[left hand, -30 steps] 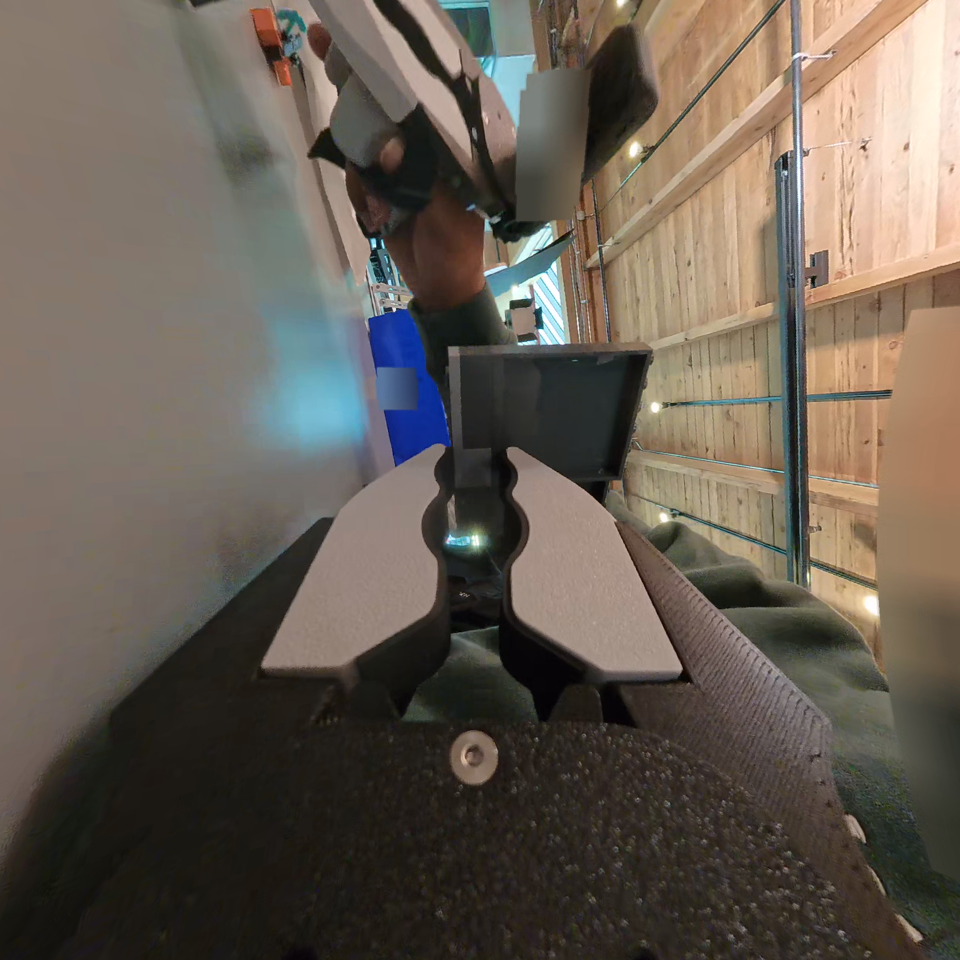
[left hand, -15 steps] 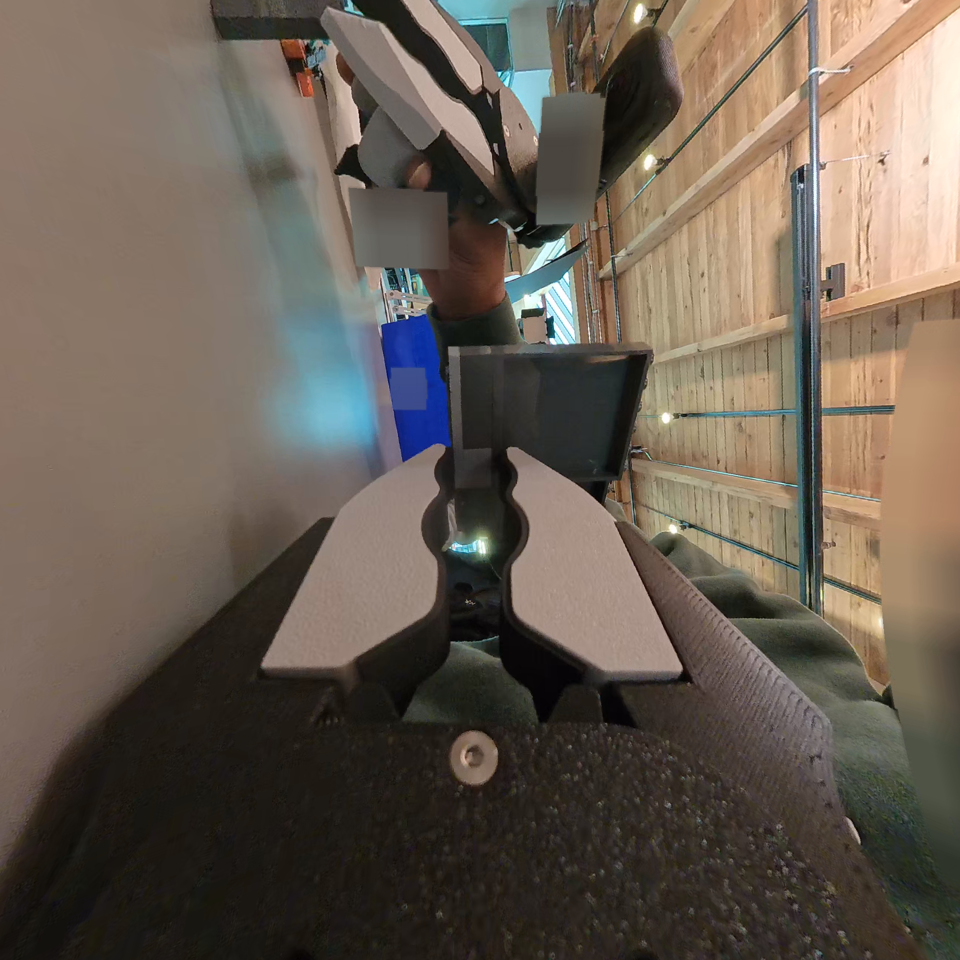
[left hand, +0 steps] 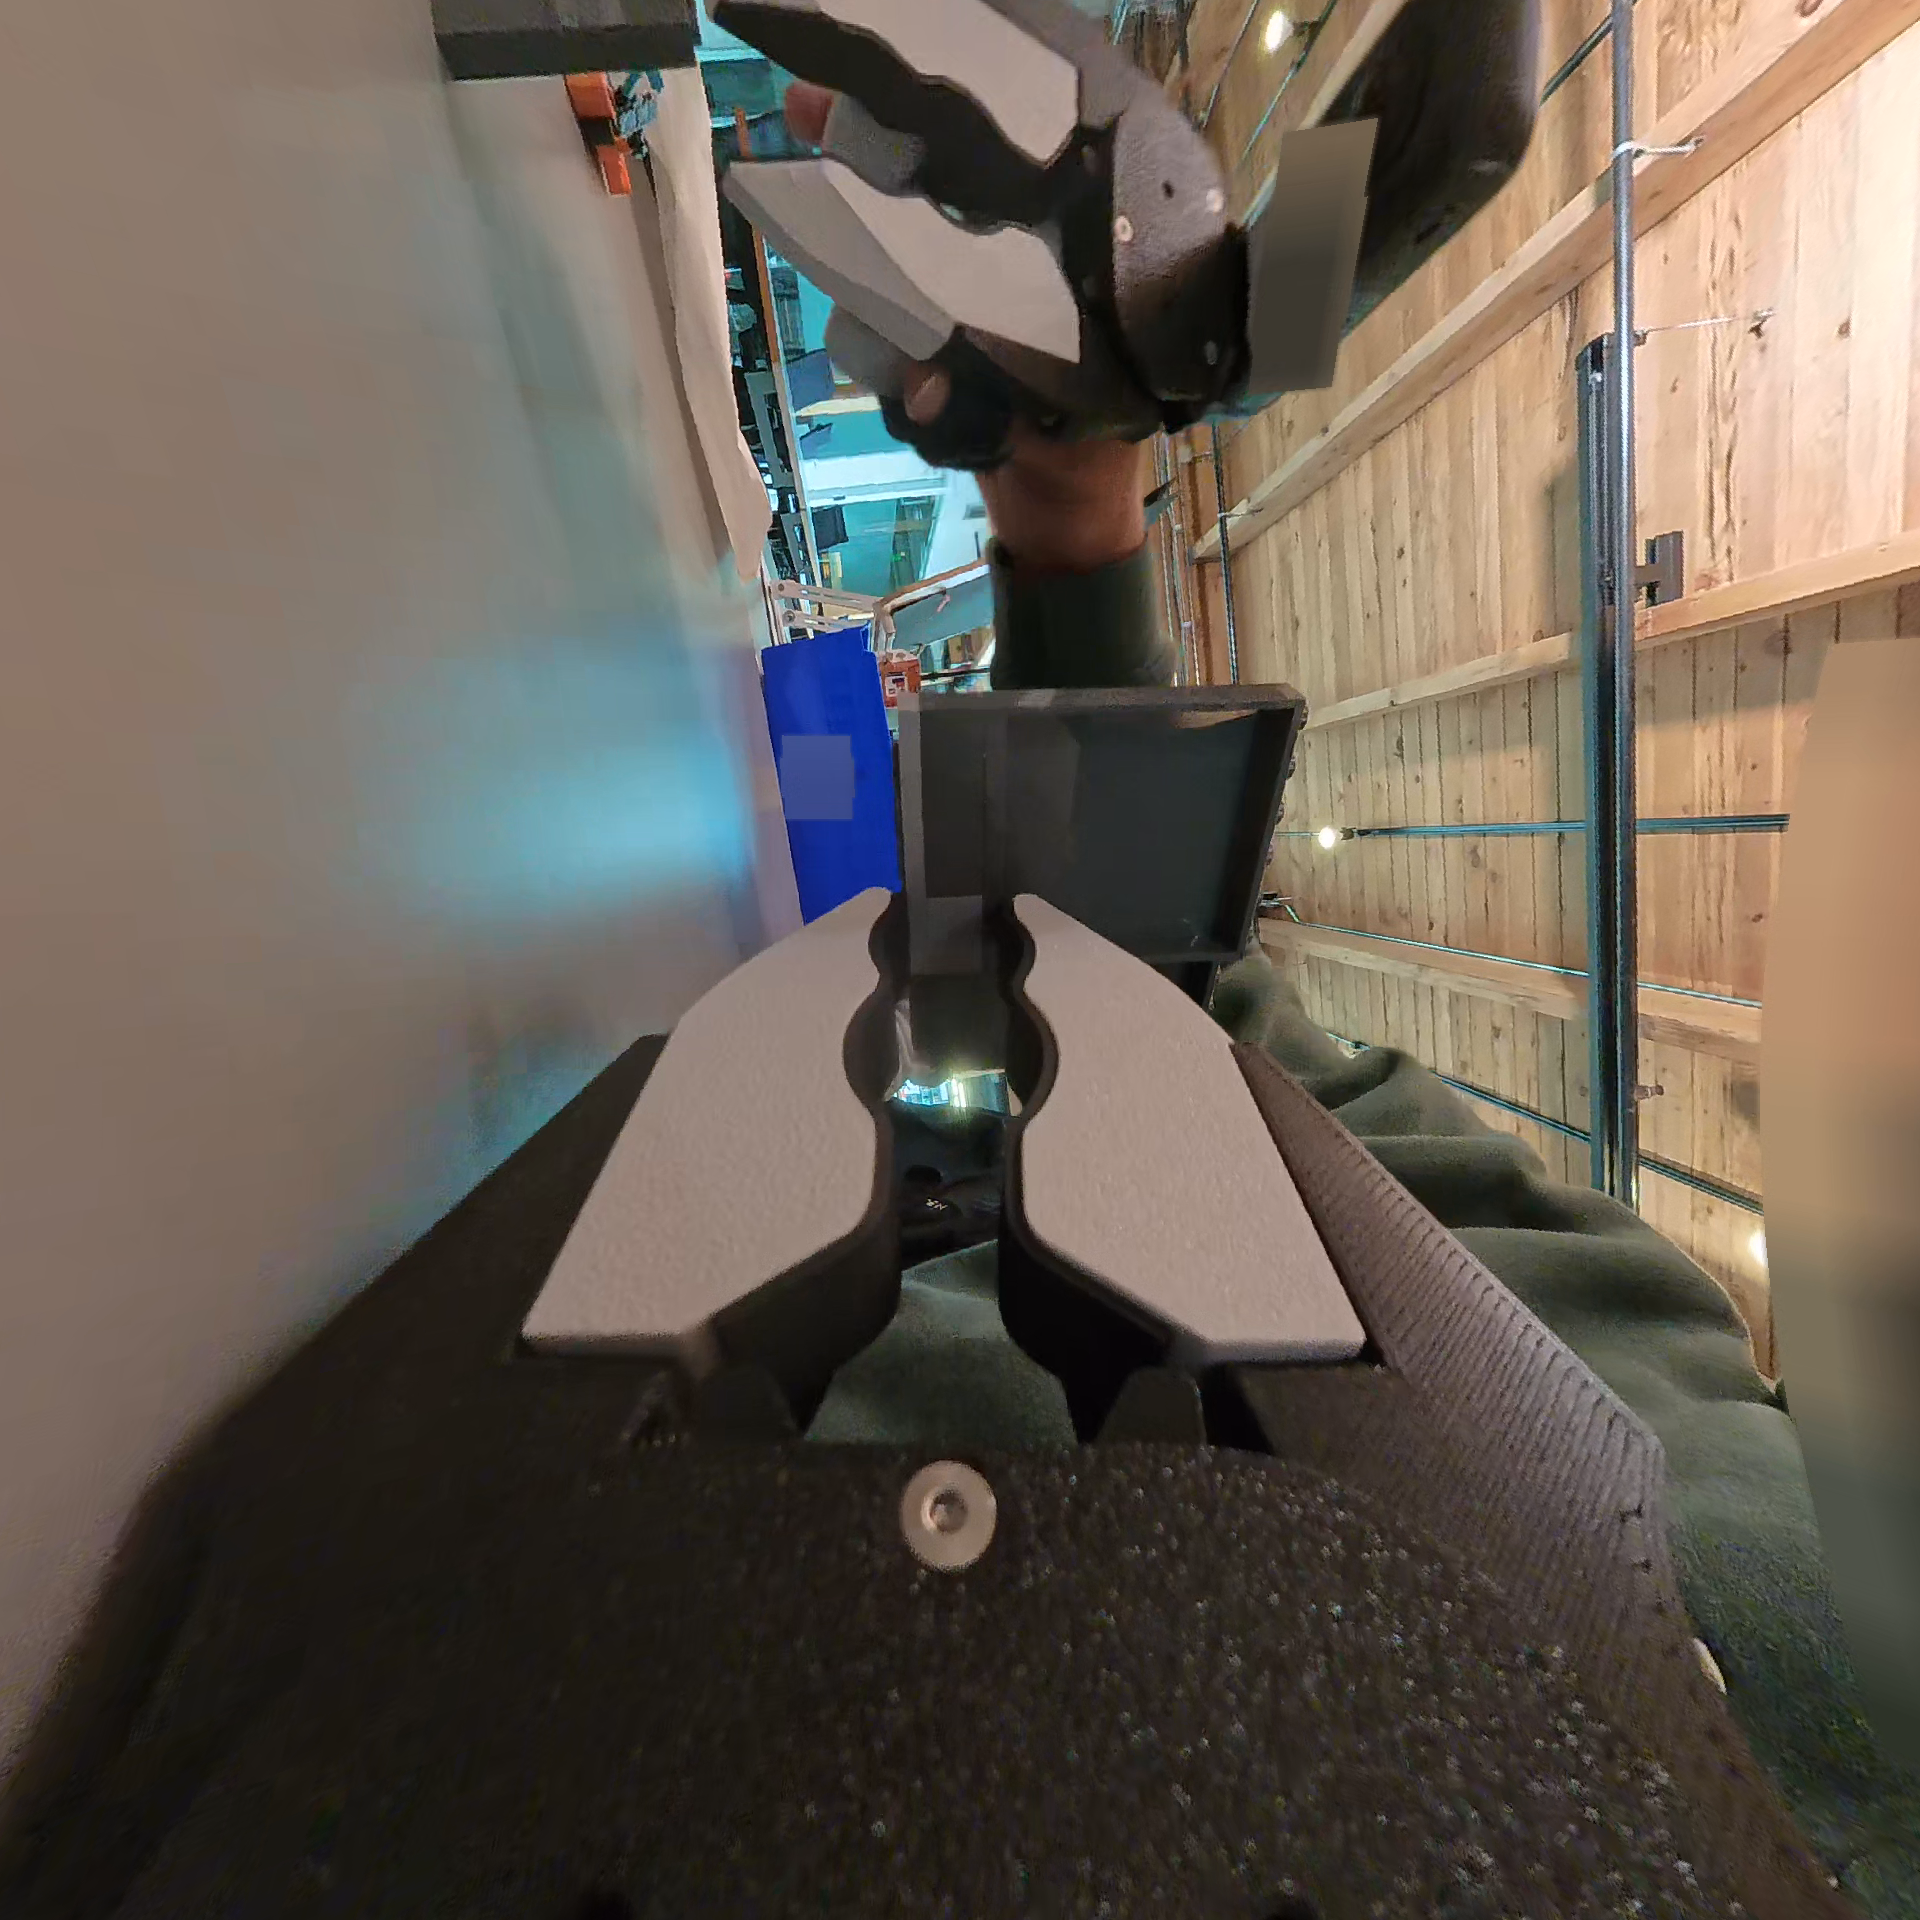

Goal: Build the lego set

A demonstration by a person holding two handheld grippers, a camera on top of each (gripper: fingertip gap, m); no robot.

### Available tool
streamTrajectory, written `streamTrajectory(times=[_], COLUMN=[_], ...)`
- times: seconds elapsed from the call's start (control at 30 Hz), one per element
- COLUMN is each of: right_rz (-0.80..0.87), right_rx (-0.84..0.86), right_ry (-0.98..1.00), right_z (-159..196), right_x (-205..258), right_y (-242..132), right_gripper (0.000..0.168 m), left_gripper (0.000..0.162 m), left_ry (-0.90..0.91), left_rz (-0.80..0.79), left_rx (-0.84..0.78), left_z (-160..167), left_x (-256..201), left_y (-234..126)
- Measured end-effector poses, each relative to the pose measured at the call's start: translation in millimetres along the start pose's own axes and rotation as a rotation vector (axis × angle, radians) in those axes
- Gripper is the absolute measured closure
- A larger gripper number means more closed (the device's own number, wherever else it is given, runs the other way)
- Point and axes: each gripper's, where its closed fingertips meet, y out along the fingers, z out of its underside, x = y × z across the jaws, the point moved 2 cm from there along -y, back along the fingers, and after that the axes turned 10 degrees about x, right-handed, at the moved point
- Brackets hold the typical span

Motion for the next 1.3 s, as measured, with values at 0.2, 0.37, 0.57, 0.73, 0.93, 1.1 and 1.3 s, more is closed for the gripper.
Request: streamTrajectory(times=[0.2, 0.37, 0.57, 0.73, 0.93, 1.1, 1.3], right_rz=[0.125, 0.047, 0.039, 0.005, -0.019, -0.027, -0.034], right_rx=[0.199, 0.27, 0.22, 0.226, 0.233, 0.234, 0.226], right_ry=[-0.546, -0.774, -0.9, -0.936, -0.959, -0.974, -0.973], right_z=[-6, -5, -12, -11, -6, -2, 0], right_x=[-12, -7, -7, -8, -6, -8, -10], right_y=[-10, -6, 1, 9, 15, 19, 21], right_gripper=[0.147, 0.145, 0.146, 0.146, 0.147, 0.148, 0.151], left_gripper=[0.146, 0.146, 0.146, 0.146, 0.146, 0.146, 0.146], left_ry=[0.006, 0.012, 0.011, 0.005, 0.001, -0.003, -0.005], left_rz=[-0.001, -0.006, -0.015, -0.018, -0.024, -0.029, -0.033], left_rx=[-0.005, -0.023, -0.044, -0.052, -0.05, -0.053, -0.063], left_z=[0, -4, -8, -11, -13, -14, -16], left_x=[-1, 0, 3, 4, 6, 8, 8], left_y=[-1, -1, 0, -1, 0, 1, 1])
